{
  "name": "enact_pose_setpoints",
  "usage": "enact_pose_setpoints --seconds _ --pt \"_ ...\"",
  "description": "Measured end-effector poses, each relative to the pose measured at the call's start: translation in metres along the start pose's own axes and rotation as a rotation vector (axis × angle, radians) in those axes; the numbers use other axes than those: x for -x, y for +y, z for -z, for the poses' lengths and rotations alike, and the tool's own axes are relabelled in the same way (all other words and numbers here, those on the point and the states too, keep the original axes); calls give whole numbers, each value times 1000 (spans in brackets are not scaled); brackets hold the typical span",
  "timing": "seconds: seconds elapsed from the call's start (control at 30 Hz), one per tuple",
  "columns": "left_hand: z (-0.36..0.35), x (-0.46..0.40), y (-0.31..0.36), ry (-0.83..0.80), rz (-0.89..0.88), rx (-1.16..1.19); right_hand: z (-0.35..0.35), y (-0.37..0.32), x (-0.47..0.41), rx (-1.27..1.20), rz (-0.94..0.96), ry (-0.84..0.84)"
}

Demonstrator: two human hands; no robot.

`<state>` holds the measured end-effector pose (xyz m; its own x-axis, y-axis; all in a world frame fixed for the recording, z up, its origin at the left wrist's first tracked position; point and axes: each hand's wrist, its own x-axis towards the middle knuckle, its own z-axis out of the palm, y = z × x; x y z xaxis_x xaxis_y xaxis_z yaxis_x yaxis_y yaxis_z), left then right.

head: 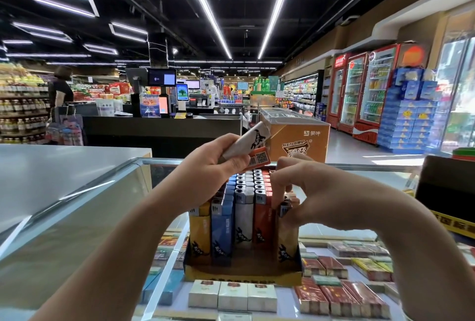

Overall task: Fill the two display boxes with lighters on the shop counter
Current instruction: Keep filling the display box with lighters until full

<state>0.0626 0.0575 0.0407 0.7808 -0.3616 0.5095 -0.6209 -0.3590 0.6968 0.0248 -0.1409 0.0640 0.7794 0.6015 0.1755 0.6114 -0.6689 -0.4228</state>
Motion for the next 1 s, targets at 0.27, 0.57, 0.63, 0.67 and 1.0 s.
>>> enact_pose_setpoints --seconds 0.27,0.57,0.63,0.67,1.0 --pt "3 1 2 42 -35 14 5 1 -2 -279 108 170" --pt "4 2 13 113 5 434 -18 3 -23 -307 112 739" --pt "5 2 14 162 18 520 -24 -2 -24 -122 238 795" --pt "5 2 15 172 25 566 -27 -3 -24 -23 297 797" --pt "0 6 21 66 -26 497 -37 -9 -28 233 429 801"
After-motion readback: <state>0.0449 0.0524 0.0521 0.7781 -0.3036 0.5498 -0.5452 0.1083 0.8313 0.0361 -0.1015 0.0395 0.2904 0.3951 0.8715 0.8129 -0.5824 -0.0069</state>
